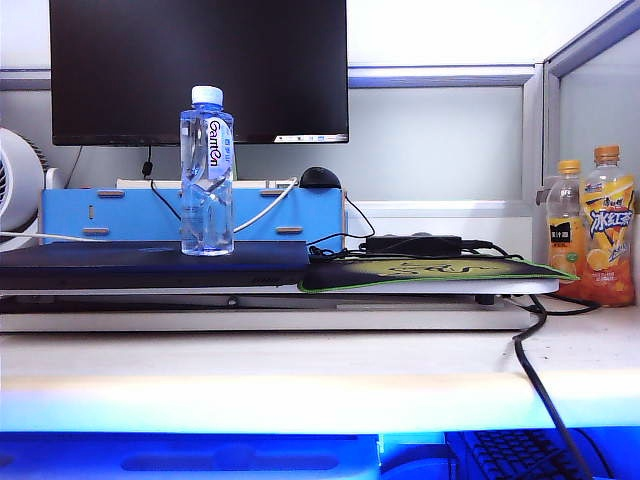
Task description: Pick up the mineral water bottle and place it on the laptop.
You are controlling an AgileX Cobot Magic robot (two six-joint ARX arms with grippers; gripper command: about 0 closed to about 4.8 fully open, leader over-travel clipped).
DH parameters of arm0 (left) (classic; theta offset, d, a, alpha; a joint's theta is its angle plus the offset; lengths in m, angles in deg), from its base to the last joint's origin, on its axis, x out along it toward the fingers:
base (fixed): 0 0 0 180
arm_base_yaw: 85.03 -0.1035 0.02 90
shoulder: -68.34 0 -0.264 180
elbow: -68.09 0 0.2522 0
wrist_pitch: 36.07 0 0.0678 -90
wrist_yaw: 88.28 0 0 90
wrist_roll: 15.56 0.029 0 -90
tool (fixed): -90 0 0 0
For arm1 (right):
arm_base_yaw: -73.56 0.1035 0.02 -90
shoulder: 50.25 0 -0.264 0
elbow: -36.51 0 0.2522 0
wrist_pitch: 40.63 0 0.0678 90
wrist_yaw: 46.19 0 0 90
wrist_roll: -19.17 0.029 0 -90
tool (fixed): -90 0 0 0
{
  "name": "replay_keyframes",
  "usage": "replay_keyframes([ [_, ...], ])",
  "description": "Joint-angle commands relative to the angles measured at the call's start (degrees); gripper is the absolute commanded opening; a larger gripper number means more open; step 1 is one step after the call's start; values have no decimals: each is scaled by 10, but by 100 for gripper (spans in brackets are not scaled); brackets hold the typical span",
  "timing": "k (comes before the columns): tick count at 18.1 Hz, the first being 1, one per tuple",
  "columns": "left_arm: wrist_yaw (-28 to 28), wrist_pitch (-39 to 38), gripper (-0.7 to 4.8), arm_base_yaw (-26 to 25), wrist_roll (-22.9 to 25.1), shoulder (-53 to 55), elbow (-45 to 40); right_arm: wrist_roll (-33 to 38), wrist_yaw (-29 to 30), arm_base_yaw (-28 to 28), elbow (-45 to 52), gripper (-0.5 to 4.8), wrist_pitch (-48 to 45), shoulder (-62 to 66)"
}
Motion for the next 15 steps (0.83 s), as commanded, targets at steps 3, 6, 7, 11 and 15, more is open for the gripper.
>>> replay_keyframes([
  [3, -2, 0, -2, 0, 1, -1, 0, -12, 2, 1, -6, -4, 140, -199],
  [6, -2, 0, -2, 0, 1, -1, 0, -12, 3, 1, -6, -4, 264, -318],
  [7, -2, 0, -2, 0, 1, -1, 0, -12, 3, 1, -6, -4, 294, -347],
  [11, -2, 0, -2, 0, 1, -1, 0, -12, -27, 0, -6, -4, 400, -439],
  [15, -2, 0, -2, 0, 1, -1, 0, -9, -83, -1, -3, -5, 529, -491],
])
